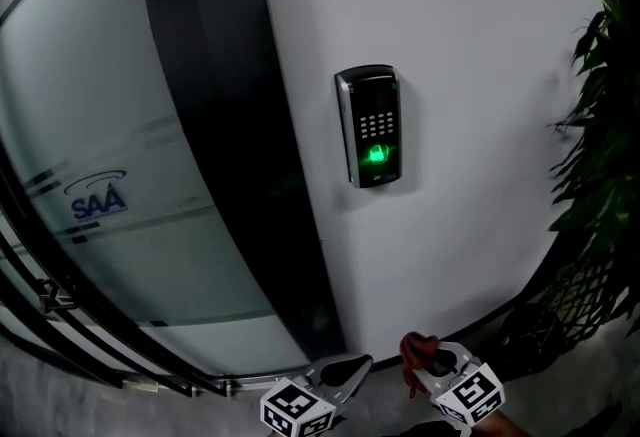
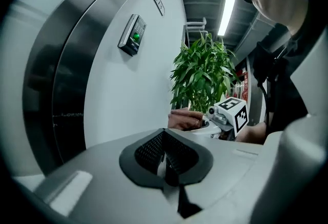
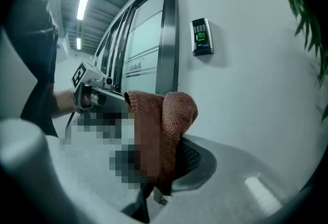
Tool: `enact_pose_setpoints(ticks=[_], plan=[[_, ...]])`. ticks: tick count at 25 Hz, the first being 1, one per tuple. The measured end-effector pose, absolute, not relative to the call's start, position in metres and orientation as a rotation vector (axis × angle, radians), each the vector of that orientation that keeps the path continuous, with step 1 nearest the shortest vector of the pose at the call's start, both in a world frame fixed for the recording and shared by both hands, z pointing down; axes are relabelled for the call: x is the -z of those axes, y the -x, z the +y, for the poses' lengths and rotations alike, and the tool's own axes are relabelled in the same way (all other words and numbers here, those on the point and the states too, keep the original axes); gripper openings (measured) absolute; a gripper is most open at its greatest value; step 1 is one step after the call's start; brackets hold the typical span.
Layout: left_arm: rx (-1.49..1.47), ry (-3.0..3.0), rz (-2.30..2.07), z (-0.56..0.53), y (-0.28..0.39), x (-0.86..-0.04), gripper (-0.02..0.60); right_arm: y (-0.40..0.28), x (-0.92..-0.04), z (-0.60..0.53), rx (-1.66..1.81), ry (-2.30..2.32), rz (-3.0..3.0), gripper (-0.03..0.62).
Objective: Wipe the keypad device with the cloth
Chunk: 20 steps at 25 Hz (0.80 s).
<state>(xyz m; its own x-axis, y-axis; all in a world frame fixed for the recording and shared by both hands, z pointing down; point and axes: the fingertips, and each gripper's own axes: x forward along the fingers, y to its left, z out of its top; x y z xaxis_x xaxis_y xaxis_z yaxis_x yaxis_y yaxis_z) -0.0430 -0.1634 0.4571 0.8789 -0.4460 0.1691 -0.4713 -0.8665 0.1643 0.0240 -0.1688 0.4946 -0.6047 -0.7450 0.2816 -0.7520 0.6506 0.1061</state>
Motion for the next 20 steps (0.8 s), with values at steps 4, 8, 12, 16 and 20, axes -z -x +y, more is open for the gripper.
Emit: enact_pose_setpoints(ticks=[4, 8, 12, 16, 20], plan=[[-0.163, -2.849, -0.686, -0.179, 0.040, -0.455, 0.017, -0.016, -0.460, -0.196, 0.269, -1.149, -2.437, 0.055], [-0.105, -2.865, -0.716, -0.195, 0.026, -0.444, 0.017, -0.015, -0.396, -0.234, 0.643, -1.099, -2.270, 0.055], [-0.039, -2.872, -0.746, -0.204, 0.003, -0.425, 0.017, -0.017, -0.313, -0.263, 1.005, -1.071, -2.124, 0.055], [-0.052, -2.876, -0.778, -0.211, -0.011, -0.418, 0.017, -0.010, -0.233, -0.286, 1.326, -1.064, -1.921, 0.055], [-0.112, -2.857, -0.795, -0.211, -0.017, -0.426, 0.017, 0.001, -0.169, -0.305, 1.533, -1.081, -1.679, 0.055]])
